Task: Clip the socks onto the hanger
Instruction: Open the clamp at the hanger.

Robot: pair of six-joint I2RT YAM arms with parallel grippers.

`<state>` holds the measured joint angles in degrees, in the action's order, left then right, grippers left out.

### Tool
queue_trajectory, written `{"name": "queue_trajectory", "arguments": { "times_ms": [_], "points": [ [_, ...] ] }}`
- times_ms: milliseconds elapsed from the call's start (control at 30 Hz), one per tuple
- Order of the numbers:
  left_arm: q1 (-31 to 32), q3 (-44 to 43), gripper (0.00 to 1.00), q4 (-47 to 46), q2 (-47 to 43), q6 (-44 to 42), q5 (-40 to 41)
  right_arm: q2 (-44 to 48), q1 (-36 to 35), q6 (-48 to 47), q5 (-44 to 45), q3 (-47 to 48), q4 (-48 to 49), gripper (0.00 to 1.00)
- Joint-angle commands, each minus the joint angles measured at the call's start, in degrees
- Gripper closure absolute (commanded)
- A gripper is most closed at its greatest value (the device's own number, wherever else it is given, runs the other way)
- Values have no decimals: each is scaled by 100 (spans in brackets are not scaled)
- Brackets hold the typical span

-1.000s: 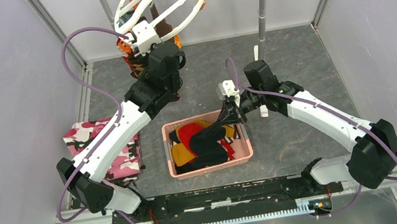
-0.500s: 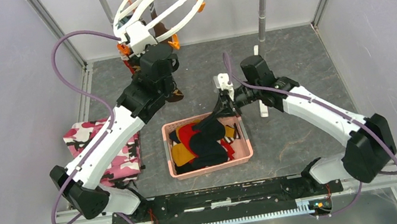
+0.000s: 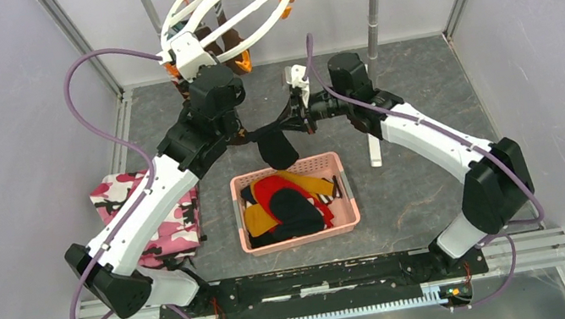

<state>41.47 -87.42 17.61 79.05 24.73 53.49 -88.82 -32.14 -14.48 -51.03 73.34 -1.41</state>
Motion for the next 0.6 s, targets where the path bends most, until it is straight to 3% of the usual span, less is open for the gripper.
{"name": "queue_trajectory", "arguments": {
  "times_ms": [0,67,400,567],
  "points": [
    [-38,44,80,1,-221,379,-81,-138,-7,429,189,425,377,100],
    [-43,59,72,30,-245,400,-60,-153,-14,525,135,406,461,100],
    [-58,92,60,41,-258,410,-84,-269,-12,538,49,572,379,100],
    [-60,114,64,41,-258,410,-136,-295,-11,543,40,661,343,100]
  ]
}}
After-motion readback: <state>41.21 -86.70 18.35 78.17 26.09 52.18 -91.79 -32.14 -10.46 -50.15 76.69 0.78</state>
